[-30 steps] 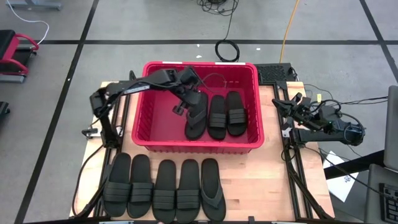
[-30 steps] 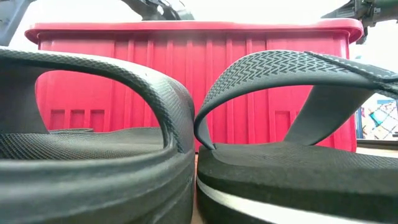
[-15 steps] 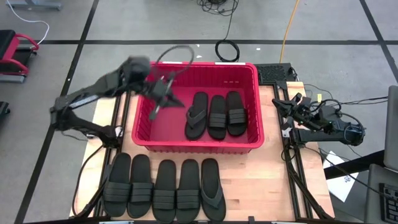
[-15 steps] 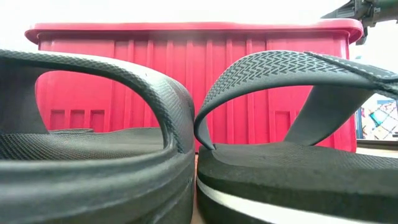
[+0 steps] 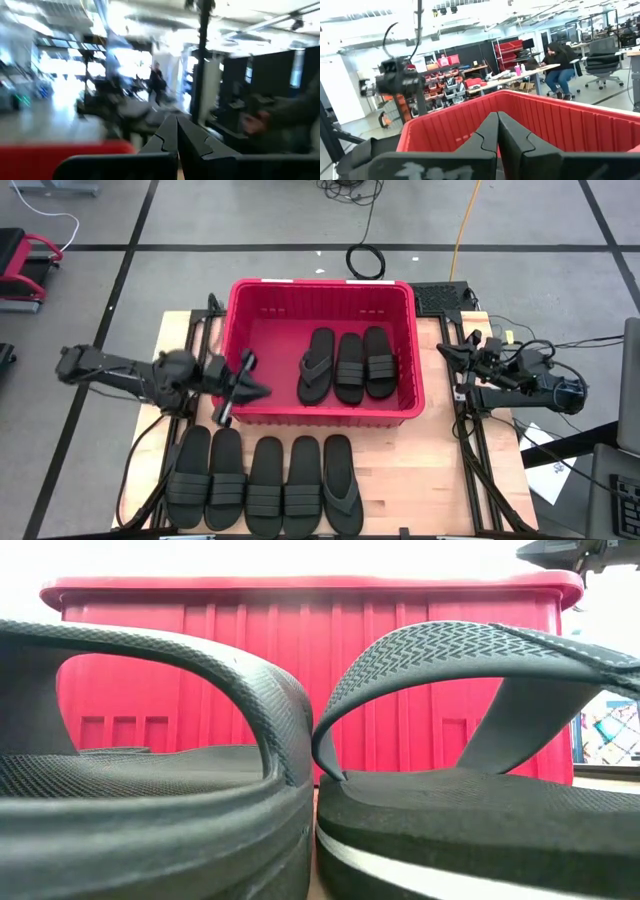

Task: Pick and place slides into bin
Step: Put the flip flop into the bin

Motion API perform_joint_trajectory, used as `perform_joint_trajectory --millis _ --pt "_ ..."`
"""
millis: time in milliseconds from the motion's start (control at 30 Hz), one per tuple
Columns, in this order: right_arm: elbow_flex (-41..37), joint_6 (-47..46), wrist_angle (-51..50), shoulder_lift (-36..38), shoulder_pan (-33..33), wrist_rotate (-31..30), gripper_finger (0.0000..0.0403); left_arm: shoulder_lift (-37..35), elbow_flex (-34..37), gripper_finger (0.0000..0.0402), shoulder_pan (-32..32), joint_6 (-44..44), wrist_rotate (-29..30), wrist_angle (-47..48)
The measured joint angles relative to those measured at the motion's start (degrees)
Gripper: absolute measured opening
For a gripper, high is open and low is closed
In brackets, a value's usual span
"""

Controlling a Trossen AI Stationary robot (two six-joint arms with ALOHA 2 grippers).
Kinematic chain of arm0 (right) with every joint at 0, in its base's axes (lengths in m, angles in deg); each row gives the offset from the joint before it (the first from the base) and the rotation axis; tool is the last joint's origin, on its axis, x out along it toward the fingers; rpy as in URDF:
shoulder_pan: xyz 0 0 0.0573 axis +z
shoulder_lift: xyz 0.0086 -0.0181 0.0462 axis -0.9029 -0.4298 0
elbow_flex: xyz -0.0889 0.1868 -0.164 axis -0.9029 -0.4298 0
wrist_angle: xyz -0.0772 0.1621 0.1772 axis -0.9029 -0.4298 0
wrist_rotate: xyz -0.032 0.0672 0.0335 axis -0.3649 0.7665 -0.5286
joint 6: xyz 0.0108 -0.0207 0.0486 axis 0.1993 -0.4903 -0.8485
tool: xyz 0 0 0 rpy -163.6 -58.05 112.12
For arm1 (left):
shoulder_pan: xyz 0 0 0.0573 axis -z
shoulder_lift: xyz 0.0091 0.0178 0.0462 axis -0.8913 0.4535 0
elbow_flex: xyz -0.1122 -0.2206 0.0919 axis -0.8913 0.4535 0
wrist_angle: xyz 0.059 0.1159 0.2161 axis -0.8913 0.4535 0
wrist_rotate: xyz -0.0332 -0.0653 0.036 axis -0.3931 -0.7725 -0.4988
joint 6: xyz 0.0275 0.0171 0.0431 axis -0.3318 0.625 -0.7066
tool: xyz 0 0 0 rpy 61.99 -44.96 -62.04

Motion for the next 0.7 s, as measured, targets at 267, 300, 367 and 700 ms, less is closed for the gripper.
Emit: perform_joint_trajectory --millis 267,300,367,700 --pt "0.0 -0.58 -0.09 0.0 0.0 -2.79 0.0 2.12 -1.49 0.0 16.38 0.28 7.85 17.68" --pt "-0.02 -1.1 -0.09 -0.01 0.0 -3.92 0.0 2.99 -1.6 0.0 17.93 0.5 8.07 17.86" --pt "0.01 -2.14 -0.09 0.0 0.0 -5.88 0.0 5.31 -2.71 0.0 20.63 1.08 8.57 17.14" --pt "0.0 -3.07 -0.03 -0.02 0.0 -6.08 0.0 22.47 -19.69 0.0 25.12 2.03 9.76 33.52"
